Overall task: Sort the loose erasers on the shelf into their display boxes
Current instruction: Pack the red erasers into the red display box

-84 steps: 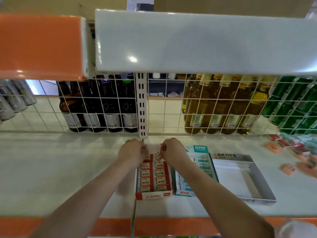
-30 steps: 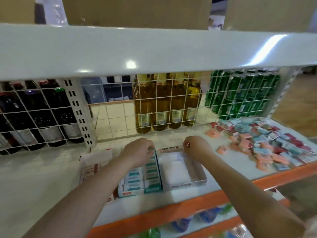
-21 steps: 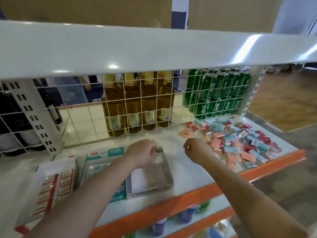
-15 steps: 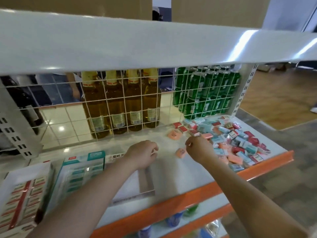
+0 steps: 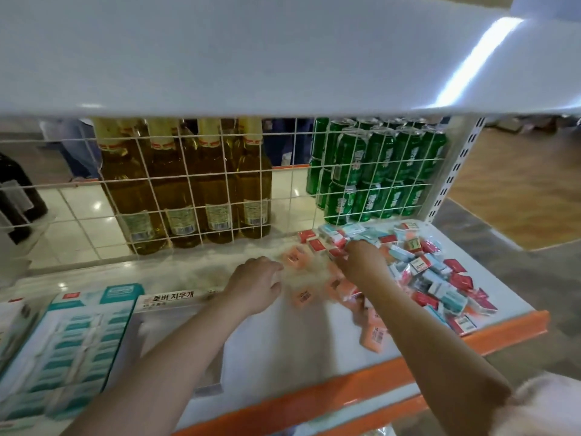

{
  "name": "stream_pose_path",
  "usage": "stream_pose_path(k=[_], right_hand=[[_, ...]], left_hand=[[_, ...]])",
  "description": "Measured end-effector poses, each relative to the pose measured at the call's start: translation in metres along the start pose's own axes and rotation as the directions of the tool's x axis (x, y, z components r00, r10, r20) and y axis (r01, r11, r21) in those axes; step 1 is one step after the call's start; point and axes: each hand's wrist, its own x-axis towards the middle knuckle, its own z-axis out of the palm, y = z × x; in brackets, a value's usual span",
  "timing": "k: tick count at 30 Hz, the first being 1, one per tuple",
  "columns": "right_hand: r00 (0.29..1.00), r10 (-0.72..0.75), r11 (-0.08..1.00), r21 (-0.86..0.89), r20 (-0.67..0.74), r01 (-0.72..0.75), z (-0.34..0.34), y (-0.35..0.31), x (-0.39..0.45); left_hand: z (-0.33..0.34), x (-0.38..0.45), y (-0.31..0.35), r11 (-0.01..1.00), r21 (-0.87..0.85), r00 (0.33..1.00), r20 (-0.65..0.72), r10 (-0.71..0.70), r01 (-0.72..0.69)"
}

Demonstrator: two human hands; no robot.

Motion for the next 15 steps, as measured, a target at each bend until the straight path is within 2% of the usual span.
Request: stream_pose_path(k=[7,15], right_hand=[[0.999,0.01,0.99,-0.138,0.038,-0.005,0.011,0.002,0.022],[1.0,-0.008,0.999,0.047,-0.016,0.009,0.0,0.023,0.031]], left_hand=[[0.006,0.01,0.008,0.998,-0.028,0.995,-0.082,-0.065,0.063],[0.011,0.038,0.028,0.996,-0.075,0.993,-0.106,-0.058,0.05]])
